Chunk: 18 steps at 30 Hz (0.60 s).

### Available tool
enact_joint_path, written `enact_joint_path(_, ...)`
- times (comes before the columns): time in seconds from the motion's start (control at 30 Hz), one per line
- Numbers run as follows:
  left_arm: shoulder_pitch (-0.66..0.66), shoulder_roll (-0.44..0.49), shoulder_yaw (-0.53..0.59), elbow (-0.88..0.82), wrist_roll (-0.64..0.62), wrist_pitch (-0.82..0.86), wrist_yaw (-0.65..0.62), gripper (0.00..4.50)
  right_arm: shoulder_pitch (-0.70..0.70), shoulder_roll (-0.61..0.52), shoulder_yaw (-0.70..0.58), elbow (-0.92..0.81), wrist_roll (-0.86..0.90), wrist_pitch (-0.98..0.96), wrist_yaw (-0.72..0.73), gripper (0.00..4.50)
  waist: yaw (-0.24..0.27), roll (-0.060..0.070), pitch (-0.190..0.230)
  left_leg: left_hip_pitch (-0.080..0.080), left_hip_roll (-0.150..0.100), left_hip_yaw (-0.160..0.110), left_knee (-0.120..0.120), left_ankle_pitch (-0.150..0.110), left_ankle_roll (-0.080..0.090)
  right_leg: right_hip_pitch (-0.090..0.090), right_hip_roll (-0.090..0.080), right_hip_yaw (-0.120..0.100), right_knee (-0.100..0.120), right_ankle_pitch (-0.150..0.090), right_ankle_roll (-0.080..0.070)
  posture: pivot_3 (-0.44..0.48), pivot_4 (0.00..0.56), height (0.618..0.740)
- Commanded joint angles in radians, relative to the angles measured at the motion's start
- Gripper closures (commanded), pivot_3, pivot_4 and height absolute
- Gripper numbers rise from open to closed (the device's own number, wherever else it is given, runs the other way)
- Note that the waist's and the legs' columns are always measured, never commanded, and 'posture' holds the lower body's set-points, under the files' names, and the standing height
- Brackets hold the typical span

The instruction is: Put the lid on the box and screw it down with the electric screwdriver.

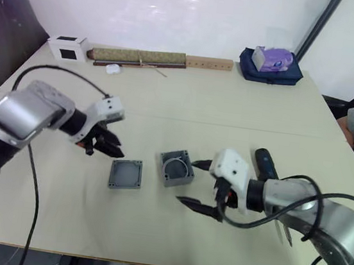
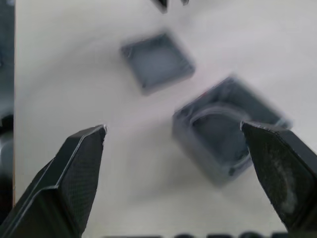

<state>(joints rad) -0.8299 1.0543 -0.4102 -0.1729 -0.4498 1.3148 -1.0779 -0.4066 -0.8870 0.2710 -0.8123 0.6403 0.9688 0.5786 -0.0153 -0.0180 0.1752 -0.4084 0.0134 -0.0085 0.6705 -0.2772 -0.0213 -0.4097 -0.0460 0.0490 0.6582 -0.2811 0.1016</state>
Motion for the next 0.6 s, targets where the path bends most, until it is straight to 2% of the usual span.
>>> enact_joint_path(0.03, 0.000, -0.064, 0.120, -0.062, -0.016, 0.266, 0.135, 2.40, -0.045, 0.006, 0.060, 0.003, -0.103, -0.080, 0.036, 0.00, 0.001, 0.000, 0.000, 0.000, -0.001, 0.000, 0.000, 0.000, 0.000, 0.000, 0.001, 0.000, 0.000, 0.000, 0.000, 0.000, 0.150, 0.740)
enact_joint_path(0.1, 0.022, -0.091, 0.147, -0.057, -0.026, 0.300, 0.202, 2.40, -0.065, 0.026, 0.083, 0.024, -0.137, -0.100, 0.047, 0.00, 0.000, 0.000, 0.000, 0.000, -0.001, 0.000, 0.000, 0.000, 0.000, -0.001, 0.001, 0.000, 0.002, 0.000, 0.000, 0.000, 0.150, 0.740)
enact_joint_path(0.3, 0.082, -0.091, 0.170, -0.069, -0.127, 0.300, 0.334, 2.40, -0.080, 0.063, 0.100, 0.049, -0.196, -0.122, 0.071, 0.00, -0.001, 0.000, 0.000, 0.000, 0.000, 0.000, 0.000, 0.000, -0.001, -0.003, 0.001, 0.001, 0.005, -0.001, -0.001, 0.000, 0.150, 0.740)
enact_joint_path(0.47, 0.180, -0.070, 0.206, -0.080, -0.321, 0.300, 0.504, 2.40, -0.053, 0.087, 0.092, 0.049, -0.228, -0.115, 0.063, 0.00, 0.001, -0.001, 0.000, 0.000, 0.001, 0.000, 0.001, 0.000, -0.001, -0.003, -0.001, 0.001, 0.005, -0.001, -0.001, 0.000, 0.150, 0.740)
enact_joint_path(0.6, 0.228, -0.111, 0.231, -0.069, -0.453, 0.300, 0.685, 2.40, -0.035, 0.109, 0.084, 0.034, -0.235, -0.095, 0.052, 0.00, 0.002, -0.001, 0.000, 0.000, 0.001, 0.000, 0.001, 0.000, -0.001, -0.002, -0.002, 0.001, 0.005, -0.001, -0.001, 0.000, 0.150, 0.740)
